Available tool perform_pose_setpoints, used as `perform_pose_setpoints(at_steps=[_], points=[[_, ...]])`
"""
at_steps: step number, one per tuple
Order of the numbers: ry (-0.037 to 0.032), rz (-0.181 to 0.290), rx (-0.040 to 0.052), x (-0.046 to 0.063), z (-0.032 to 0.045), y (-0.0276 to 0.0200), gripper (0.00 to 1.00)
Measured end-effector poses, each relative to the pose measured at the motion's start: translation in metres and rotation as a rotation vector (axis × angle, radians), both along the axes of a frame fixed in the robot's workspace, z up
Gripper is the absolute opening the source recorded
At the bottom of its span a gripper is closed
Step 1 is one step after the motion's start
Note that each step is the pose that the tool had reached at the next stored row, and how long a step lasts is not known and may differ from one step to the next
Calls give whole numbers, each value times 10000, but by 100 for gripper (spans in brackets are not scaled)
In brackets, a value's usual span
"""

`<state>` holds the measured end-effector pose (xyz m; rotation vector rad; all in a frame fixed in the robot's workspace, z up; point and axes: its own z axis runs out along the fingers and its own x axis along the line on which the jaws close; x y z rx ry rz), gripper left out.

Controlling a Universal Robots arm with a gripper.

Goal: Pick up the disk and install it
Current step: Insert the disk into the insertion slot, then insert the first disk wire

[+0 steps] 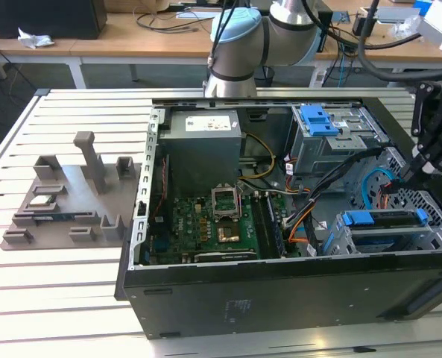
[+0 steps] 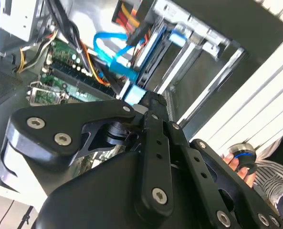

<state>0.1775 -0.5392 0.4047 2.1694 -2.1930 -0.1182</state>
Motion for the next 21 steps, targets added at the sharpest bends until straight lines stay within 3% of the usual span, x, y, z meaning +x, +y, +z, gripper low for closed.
perform_pose_setpoints(at_steps=[3, 14, 19, 20, 21], points=[[45, 2, -1, 138, -2, 30, 11], [50, 1, 0, 144, -3, 30, 11], [50, 0, 0, 145, -3, 30, 42], [51, 1, -2, 146, -6, 36, 42], [72, 0, -3, 165, -41, 85, 42]])
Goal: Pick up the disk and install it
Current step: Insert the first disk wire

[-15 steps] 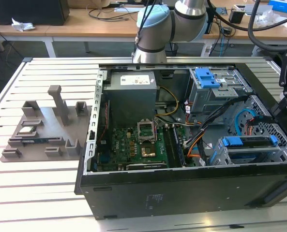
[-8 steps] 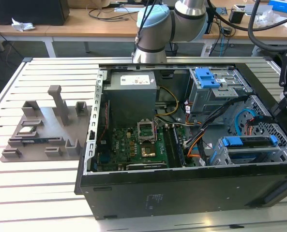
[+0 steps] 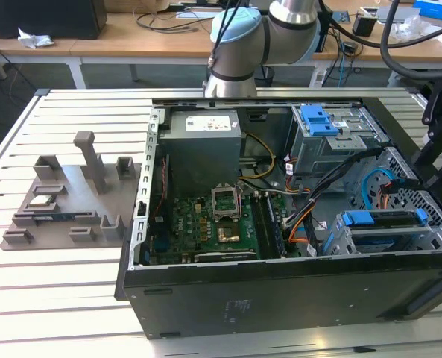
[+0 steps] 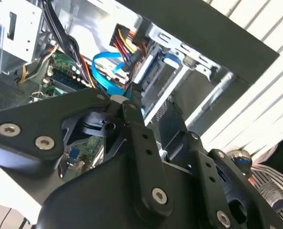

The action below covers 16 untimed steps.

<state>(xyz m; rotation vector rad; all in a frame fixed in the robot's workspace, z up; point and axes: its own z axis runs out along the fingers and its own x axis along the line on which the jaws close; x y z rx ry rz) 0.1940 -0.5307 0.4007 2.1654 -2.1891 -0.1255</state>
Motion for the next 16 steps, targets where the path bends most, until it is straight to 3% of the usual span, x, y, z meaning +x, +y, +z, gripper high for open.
perform_pose_setpoints(at_steps=[2, 5, 7, 8, 12, 14, 16], points=[[36, -13, 3, 54, -108, 121, 42], [59, -74, 2, 99, -232, 214, 42], [62, -111, 1, 108, -279, 232, 42], [62, -152, -17, 108, -338, 232, 42], [61, -188, -61, 108, -428, 227, 42], [61, -189, -115, 108, -429, 227, 20], [61, -188, -122, 109, -429, 223, 20]])
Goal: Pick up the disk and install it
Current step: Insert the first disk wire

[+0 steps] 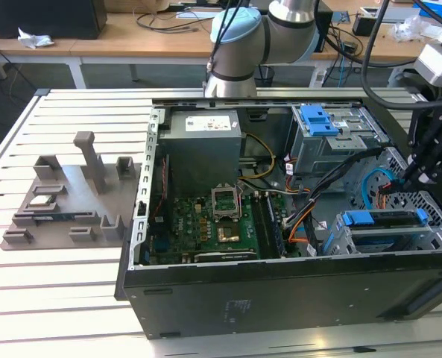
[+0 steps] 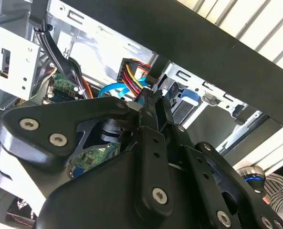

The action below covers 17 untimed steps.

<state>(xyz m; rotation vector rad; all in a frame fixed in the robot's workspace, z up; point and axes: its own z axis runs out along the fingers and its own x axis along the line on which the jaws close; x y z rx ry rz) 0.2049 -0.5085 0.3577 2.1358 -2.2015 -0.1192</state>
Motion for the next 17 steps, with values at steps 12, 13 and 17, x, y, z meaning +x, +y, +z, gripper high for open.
perform_pose_setpoints(at_steps=[12, 13, 17], points=[[-1, -3, 8, -6, 1, -33, 17], [0, -1, 9, -16, 0, -73, 17], [0, -1, 5, -66, -21, -204, 17]])
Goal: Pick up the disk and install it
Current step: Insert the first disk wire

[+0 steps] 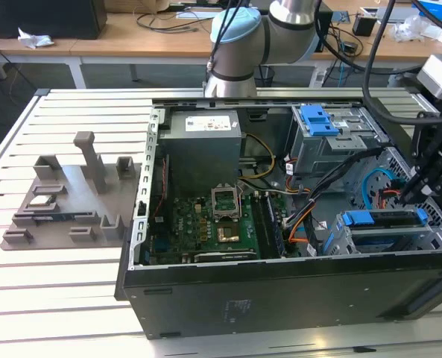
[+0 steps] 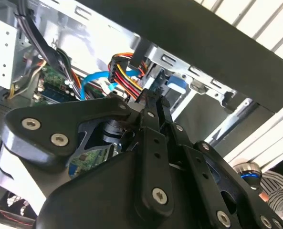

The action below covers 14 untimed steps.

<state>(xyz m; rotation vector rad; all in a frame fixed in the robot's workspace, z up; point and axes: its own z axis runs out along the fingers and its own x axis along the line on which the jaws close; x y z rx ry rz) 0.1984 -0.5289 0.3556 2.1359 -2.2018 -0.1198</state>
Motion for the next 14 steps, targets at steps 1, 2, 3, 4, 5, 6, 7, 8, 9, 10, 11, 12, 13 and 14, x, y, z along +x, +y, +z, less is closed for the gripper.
perform_pose_setpoints(at_steps=[1, 2, 3, 4, 5, 6, 7, 8, 9, 10, 11, 12, 13, 14], points=[[0, 0, 1, -6, -25, -9, 17], [0, 2, -1, -10, -45, -11, 17], [0, -1, -1, -18, -59, -17, 17], [0, 0, 0, -24, -67, -35, 17], [0, 0, 1, -30, -75, -46, 17], [0, 2, -1, -33, -85, -52, 17], [0, 0, -1, -37, -93, -52, 17], [0, 1, -1, -39, -100, -52, 17], [0, 0, 0, -42, -109, -53, 17], [0, 0, -1, -43, -114, -53, 17], [0, 1, 0, -43, -119, -52, 17], [0, 0, 0, -44, -124, -53, 17], [0, 0, -2, -46, -128, -52, 17], [0, 0, -2, -48, -134, -53, 17]])
